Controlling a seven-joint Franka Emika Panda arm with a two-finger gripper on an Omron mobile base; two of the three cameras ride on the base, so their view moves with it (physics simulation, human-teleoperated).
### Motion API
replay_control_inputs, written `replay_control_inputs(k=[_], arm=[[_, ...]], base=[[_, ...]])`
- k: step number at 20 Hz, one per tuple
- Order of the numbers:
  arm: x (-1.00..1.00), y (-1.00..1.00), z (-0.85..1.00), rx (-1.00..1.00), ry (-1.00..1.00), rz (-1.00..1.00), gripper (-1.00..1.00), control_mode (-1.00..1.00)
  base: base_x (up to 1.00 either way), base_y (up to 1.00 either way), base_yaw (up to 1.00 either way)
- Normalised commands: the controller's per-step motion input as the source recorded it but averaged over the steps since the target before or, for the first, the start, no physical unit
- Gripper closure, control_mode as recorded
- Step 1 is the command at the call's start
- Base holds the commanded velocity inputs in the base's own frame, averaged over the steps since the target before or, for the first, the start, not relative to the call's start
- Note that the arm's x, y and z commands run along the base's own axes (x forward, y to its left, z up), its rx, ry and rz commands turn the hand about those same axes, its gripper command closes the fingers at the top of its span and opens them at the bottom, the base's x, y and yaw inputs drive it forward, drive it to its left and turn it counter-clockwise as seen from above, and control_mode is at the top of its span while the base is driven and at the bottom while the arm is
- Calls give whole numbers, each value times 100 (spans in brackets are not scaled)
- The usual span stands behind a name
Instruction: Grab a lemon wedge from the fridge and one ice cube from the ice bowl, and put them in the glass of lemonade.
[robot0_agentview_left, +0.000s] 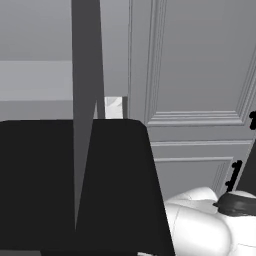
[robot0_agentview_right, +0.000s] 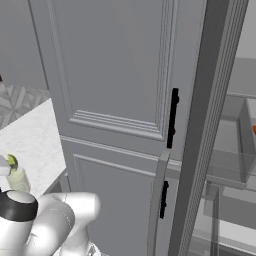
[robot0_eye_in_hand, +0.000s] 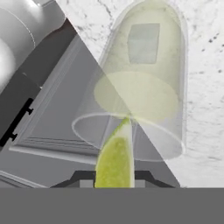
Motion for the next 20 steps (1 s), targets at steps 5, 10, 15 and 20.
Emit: replay_control_inputs(k=[5,10,15,20], arm=[[18,0,-11,0,-3,0,100,-100],[27,1,-7,0,-5,0,100,-100],[7,17,-16,-3,-4,0,100,-100],[-7,9,-1,-2,-1,0,-100,-100]], base=[[0,0,0],[0,0,0],[0,0,0],[0,0,0]])
